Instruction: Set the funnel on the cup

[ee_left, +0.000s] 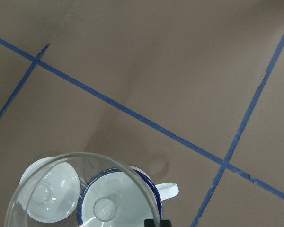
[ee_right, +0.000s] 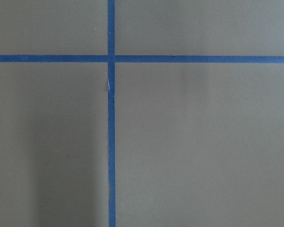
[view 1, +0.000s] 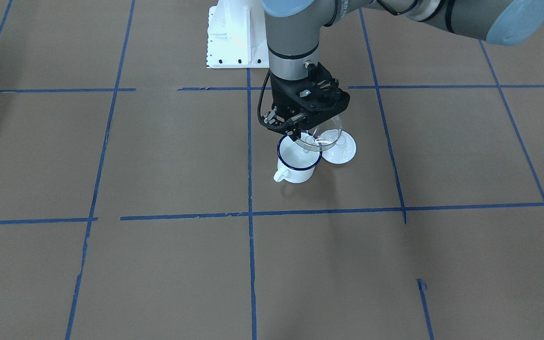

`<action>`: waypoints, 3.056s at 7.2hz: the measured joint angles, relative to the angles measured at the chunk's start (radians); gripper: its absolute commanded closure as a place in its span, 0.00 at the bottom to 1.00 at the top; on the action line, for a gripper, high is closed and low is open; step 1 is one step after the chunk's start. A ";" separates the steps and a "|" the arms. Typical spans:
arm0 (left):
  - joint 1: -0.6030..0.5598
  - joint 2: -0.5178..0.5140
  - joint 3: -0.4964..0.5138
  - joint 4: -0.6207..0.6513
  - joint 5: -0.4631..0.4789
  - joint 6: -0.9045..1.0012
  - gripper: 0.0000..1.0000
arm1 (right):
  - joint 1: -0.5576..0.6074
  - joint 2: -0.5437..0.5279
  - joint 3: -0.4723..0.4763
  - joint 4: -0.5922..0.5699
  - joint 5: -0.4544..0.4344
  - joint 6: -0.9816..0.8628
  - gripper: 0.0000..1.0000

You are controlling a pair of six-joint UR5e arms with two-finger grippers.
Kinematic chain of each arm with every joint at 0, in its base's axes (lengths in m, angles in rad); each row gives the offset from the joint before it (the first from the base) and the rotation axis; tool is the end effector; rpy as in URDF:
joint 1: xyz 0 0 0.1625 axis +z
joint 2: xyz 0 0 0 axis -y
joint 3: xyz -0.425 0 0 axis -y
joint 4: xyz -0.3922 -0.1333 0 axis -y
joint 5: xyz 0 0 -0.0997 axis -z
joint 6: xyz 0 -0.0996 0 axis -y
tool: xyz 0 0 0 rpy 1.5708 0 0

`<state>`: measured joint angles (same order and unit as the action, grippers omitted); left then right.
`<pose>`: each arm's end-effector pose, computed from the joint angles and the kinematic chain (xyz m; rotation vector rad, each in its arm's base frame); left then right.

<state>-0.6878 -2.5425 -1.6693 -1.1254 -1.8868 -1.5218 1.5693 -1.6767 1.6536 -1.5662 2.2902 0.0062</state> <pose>0.4569 -0.5079 0.0765 -0.0627 0.6958 -0.5143 0.0670 -0.4456 0.6709 -0.0205 -0.7193 0.0112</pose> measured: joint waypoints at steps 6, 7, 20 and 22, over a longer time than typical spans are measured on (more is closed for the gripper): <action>0.067 -0.004 0.143 -0.095 -0.005 0.052 1.00 | 0.000 0.000 0.000 0.000 0.000 0.000 0.00; 0.079 0.004 0.143 -0.105 -0.005 0.052 1.00 | 0.000 0.000 0.000 0.000 0.000 0.000 0.00; 0.078 0.060 0.117 -0.192 0.001 0.096 0.00 | 0.000 0.000 0.000 0.000 0.000 0.000 0.00; 0.029 0.166 -0.075 -0.168 0.000 0.185 0.00 | 0.000 0.000 0.000 0.000 0.000 0.000 0.00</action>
<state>-0.6587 -2.3767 -1.7445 -1.2931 -1.8866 -1.3369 1.5693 -1.6767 1.6536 -1.5662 2.2902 0.0061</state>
